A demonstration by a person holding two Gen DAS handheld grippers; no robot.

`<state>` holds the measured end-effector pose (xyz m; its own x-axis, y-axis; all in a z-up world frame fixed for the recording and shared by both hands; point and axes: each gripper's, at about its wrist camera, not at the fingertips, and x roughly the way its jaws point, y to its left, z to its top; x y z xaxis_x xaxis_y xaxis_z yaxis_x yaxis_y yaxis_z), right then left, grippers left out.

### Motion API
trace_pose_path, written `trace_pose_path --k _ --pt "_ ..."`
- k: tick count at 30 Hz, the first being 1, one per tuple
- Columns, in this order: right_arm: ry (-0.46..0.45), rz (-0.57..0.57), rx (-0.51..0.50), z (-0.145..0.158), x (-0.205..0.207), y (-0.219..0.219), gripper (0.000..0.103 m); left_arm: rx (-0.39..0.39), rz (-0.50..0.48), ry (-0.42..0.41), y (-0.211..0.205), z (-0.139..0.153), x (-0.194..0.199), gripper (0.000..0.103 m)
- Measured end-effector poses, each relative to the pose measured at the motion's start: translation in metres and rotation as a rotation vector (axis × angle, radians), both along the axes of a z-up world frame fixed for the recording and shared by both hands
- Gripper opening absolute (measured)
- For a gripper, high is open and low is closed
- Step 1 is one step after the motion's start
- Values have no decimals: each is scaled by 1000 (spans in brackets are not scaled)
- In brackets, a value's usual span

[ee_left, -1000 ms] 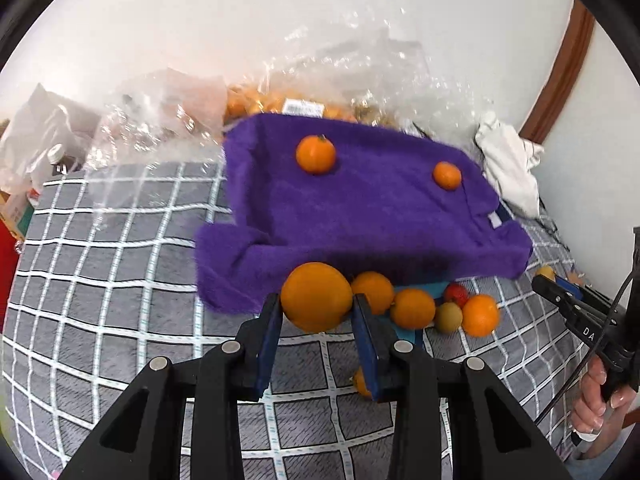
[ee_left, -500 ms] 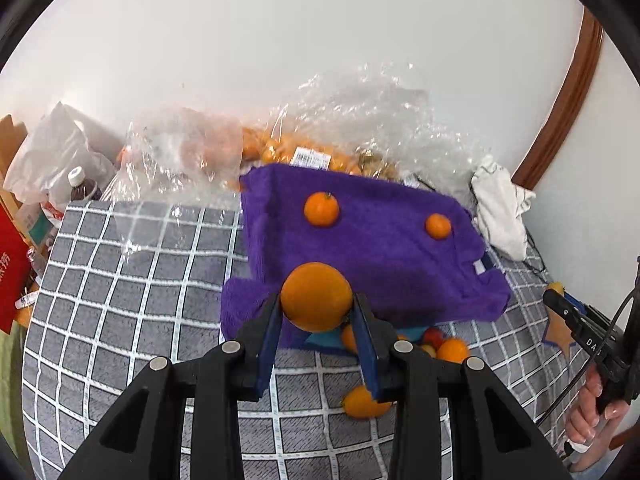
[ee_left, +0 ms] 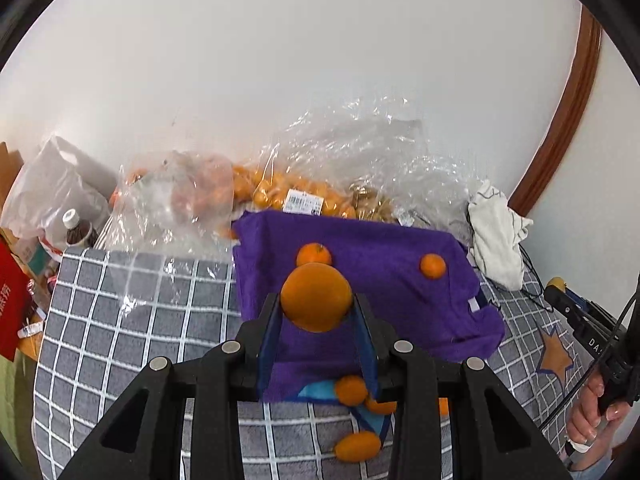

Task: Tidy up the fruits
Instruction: 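Lift both held fruits and carry them over the purple towel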

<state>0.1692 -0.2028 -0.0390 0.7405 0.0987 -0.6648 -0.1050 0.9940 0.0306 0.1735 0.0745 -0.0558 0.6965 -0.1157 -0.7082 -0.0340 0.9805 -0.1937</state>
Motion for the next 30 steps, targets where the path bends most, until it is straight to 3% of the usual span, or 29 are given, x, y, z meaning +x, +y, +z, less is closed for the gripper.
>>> trace_pose_path --k 9,19,26,30 --pt "9 21 55 -10 39 11 26 -6 26 -32 1 -9 30 33" --pt "78 25 103 -56 83 14 26 -49 -5 -15 -4 -55 65 34" --pt "134 26 98 -89 93 6 27 -44 -30 26 -8 -84 74 34" --pt "165 25 102 -107 99 6 26 -86 -38 34 -3 -92 75 34"
